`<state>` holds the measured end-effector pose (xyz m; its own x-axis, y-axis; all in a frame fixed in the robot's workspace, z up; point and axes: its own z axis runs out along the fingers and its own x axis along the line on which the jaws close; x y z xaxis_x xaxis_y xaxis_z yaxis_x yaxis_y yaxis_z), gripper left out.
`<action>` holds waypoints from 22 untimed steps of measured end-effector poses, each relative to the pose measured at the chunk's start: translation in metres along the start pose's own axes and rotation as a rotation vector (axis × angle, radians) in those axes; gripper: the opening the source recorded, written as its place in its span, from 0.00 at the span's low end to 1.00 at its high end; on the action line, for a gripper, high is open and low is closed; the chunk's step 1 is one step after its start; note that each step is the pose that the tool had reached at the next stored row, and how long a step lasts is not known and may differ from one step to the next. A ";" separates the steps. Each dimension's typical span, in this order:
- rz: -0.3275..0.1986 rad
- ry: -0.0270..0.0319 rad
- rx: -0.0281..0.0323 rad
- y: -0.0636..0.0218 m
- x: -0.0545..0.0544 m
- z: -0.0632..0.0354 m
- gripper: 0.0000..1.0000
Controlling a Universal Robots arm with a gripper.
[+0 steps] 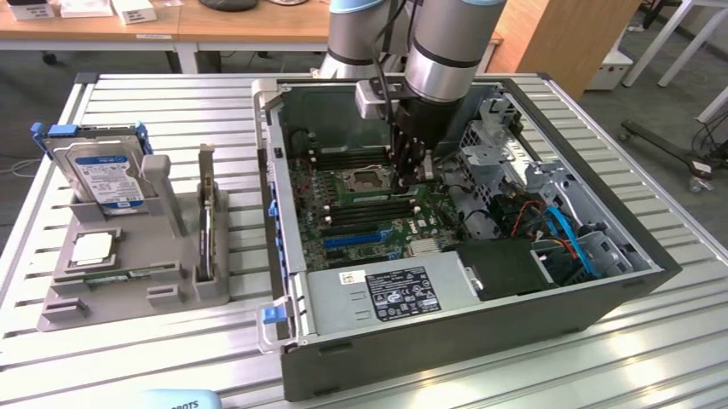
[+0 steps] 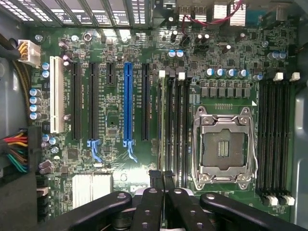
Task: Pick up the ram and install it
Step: 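Insert the ram into the slot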
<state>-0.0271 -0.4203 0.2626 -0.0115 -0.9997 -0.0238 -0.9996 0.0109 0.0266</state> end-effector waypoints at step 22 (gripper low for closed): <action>0.000 -0.0001 0.0003 0.0058 0.000 0.0095 0.11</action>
<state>-0.0331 -0.4203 0.2532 -0.0116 -0.9996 -0.0239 -0.9996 0.0109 0.0263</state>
